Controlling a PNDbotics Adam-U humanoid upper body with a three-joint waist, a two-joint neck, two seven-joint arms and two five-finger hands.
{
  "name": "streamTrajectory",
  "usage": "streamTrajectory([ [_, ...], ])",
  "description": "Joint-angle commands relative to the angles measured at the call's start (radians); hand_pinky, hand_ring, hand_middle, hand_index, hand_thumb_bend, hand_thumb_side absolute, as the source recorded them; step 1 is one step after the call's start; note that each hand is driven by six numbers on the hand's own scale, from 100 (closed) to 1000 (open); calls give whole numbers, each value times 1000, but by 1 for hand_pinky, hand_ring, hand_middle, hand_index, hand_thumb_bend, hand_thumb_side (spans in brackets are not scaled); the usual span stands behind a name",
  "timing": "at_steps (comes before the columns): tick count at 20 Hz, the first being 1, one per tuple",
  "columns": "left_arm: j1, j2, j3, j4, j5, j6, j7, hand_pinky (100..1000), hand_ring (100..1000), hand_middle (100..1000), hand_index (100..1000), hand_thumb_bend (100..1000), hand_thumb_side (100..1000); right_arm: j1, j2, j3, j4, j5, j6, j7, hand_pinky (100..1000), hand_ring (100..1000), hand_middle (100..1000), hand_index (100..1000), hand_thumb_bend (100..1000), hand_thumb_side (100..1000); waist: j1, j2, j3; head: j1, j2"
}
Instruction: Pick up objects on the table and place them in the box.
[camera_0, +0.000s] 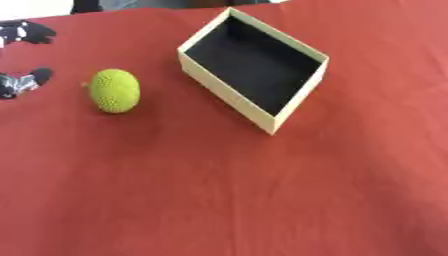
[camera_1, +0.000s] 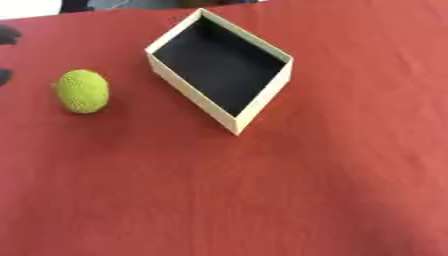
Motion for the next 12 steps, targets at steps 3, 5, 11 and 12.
streamTrajectory([
  [3,-36,-11,5,1,-15,-199,-239,855,830,838,925,328,667,-7,-12,-4,-18,-5,-4,3,799,774,583,756,100,615,-3,-27,2,5,3],
  [5,-45,-26,3,5,-19,-199,-256,855,829,837,925,325,670,-7,-12,-5,-18,-5,-4,2,799,774,583,756,100,615,-3,-28,3,4,4],
  [11,-70,-85,6,7,-48,-199,-298,862,837,846,927,342,673,-7,-12,-5,-18,-7,-6,2,799,774,583,756,100,616,-4,-27,4,-4,6],
  [12,-70,-91,6,7,-57,-199,-303,867,840,849,927,354,674,-7,-11,-5,-18,-7,-6,2,799,774,583,756,100,616,-4,-27,5,-5,7],
])
